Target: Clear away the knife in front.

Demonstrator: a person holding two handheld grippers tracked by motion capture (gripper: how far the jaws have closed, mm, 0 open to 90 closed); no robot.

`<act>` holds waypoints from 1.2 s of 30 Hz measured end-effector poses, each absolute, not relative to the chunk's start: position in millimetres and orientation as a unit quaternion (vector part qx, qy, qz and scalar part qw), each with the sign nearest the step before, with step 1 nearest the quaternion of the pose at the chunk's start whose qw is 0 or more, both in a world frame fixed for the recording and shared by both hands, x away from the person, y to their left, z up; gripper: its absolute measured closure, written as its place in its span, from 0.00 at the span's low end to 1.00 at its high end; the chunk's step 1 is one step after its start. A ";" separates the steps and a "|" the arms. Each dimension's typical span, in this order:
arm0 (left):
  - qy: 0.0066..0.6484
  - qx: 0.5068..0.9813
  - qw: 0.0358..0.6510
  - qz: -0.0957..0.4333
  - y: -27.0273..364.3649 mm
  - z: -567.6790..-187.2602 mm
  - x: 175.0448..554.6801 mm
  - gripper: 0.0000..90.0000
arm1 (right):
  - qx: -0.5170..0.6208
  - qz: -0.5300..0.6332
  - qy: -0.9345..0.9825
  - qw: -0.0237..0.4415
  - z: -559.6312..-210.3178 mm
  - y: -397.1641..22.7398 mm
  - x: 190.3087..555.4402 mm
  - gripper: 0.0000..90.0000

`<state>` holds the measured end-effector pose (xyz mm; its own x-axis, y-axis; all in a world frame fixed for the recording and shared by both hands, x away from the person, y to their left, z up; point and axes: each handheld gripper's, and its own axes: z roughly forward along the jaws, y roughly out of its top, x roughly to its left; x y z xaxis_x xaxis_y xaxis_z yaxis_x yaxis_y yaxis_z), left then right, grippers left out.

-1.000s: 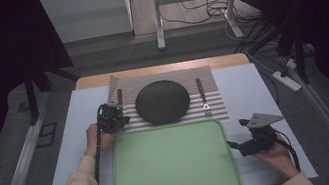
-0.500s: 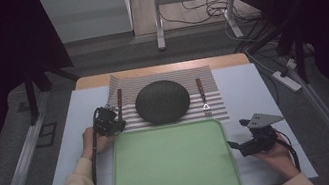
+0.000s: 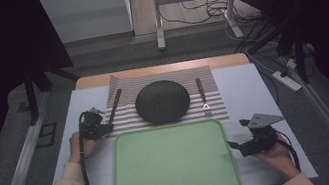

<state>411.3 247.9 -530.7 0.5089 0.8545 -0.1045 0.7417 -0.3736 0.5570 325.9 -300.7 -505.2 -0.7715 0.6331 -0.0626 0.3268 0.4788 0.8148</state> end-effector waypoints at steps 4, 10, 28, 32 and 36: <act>0.487 0.822 0.277 0.103 251.9 -530.4 410.6 0.99 | 0.286 0.422 0.841 0.180 -505.5 -300.6 326.1 0.07; 0.489 0.821 0.275 0.106 254.0 -530.1 410.1 0.99 | 0.287 0.423 0.841 0.180 -505.6 -300.8 326.1 0.07; 0.497 0.799 0.297 0.162 247.8 -507.6 465.6 0.99 | 0.295 0.420 0.839 0.180 -506.5 -301.5 327.8 0.08; 0.506 0.797 0.284 0.165 245.1 -513.2 489.5 0.99 | 0.296 0.419 0.840 0.177 -507.3 -301.3 328.3 0.08; 0.512 0.797 0.273 0.167 243.3 -519.4 506.0 0.99 | 0.297 0.421 0.839 0.175 -507.9 -301.4 327.9 0.08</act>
